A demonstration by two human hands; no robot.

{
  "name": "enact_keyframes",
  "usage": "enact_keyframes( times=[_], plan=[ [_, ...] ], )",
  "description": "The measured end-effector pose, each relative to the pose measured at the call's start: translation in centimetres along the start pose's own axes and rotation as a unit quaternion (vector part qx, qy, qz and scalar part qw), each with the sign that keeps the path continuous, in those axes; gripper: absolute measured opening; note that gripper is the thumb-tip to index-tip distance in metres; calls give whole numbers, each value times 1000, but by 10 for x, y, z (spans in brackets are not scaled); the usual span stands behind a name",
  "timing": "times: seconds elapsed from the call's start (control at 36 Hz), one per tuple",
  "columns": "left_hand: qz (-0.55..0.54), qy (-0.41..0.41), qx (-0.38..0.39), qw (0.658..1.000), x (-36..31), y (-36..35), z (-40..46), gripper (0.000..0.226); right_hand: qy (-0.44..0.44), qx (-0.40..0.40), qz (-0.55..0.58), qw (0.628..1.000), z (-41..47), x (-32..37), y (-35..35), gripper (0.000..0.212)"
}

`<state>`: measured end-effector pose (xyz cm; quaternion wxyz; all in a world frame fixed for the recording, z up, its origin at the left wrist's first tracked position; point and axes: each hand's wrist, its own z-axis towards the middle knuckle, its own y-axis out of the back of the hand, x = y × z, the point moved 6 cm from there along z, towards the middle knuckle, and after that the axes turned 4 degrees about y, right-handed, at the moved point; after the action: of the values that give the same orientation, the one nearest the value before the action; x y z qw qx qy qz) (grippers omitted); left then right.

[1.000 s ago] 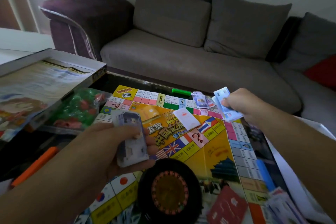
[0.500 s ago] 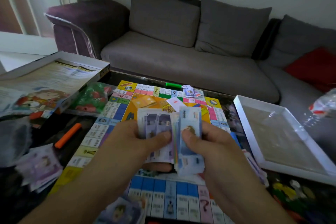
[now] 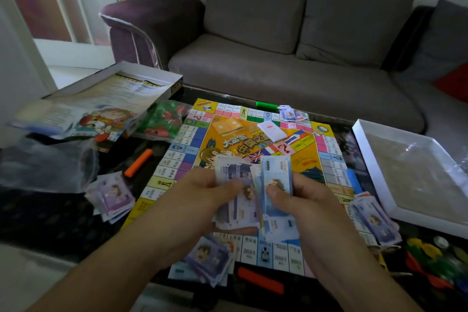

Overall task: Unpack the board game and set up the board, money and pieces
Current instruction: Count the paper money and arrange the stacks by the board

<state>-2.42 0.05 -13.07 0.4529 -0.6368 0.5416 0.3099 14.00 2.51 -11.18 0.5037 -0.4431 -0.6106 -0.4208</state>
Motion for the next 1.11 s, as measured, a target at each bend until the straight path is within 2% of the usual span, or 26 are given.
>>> enact_keyframes(
  times=[0.06,0.28,0.39,0.47,0.58,0.67,0.78,0.89,1.03,1.11],
  plan=[
    [33,-11,-24,999,0,4,-1,24,5,5,3,1000,0,-1,-2,38],
    [49,-24,-67,996,-1,5,1,19,7,-21,-2,1000,3,-6,0,37],
    [58,-12,-80,995,-4,6,3,19,15,-47,-29,998,5,-7,6,23],
    [74,-13,-77,994,-6,9,4,19,30,-47,-56,997,7,-6,7,21],
    [83,-6,-57,995,-5,7,4,16,55,-28,-102,993,5,-2,0,32],
    [87,-2,-48,995,-2,6,4,15,64,-20,-121,990,4,-1,-4,29],
    [60,-8,-60,996,-2,9,4,15,54,-13,-116,992,2,-1,-5,33],
    [27,-8,-64,998,-1,11,2,19,32,-1,-118,992,-1,0,-9,27],
    [-14,18,-49,999,-2,18,1,27,-12,-39,-115,993,1,2,-2,21],
    [-56,5,-92,994,-19,47,-1,27,-14,-46,-111,993,9,10,-5,16]
  ],
)
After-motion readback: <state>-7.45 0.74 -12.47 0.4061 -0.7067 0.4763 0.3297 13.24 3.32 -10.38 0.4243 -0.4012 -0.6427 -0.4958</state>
